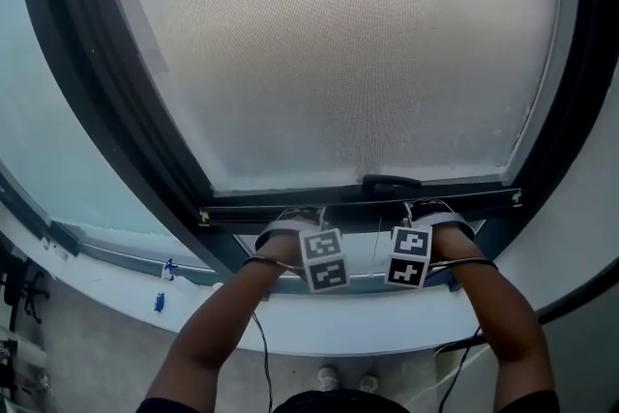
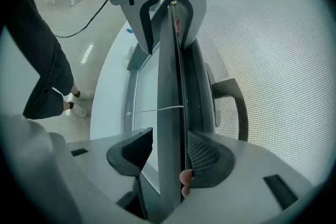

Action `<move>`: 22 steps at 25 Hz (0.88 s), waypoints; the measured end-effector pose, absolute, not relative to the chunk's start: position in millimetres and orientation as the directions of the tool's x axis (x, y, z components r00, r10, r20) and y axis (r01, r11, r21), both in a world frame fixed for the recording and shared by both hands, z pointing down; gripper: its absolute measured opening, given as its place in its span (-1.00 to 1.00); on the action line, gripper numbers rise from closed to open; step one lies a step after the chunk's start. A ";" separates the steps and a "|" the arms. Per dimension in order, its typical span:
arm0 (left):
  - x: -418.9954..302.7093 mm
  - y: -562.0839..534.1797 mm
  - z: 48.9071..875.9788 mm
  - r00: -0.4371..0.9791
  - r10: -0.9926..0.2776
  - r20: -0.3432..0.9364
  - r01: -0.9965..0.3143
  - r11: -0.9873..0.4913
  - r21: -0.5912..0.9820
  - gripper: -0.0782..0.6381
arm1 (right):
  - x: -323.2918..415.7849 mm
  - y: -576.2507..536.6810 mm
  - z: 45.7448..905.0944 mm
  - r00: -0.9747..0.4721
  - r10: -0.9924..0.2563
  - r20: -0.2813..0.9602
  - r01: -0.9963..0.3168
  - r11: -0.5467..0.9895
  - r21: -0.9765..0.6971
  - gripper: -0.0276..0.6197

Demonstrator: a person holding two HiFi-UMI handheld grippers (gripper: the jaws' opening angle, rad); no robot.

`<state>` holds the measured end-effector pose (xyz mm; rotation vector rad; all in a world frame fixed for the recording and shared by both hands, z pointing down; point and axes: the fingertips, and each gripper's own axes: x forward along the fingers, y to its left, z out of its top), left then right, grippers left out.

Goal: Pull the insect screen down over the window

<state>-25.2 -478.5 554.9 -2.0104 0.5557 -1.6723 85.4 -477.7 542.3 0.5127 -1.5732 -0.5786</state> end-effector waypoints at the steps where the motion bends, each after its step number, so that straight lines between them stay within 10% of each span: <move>1: -25.3 -479.1 554.8 0.176 -0.576 0.798 -0.013 -0.812 -0.583 -0.13 | 85.1 -478.3 542.3 -0.080 -0.635 0.769 0.013 0.770 0.637 -0.27; 22: -24.1 -487.0 557.2 0.241 -0.638 0.731 -0.046 -0.760 -0.648 -0.12 | 85.8 -486.1 547.3 -0.088 -0.722 0.686 0.039 0.686 0.727 -0.26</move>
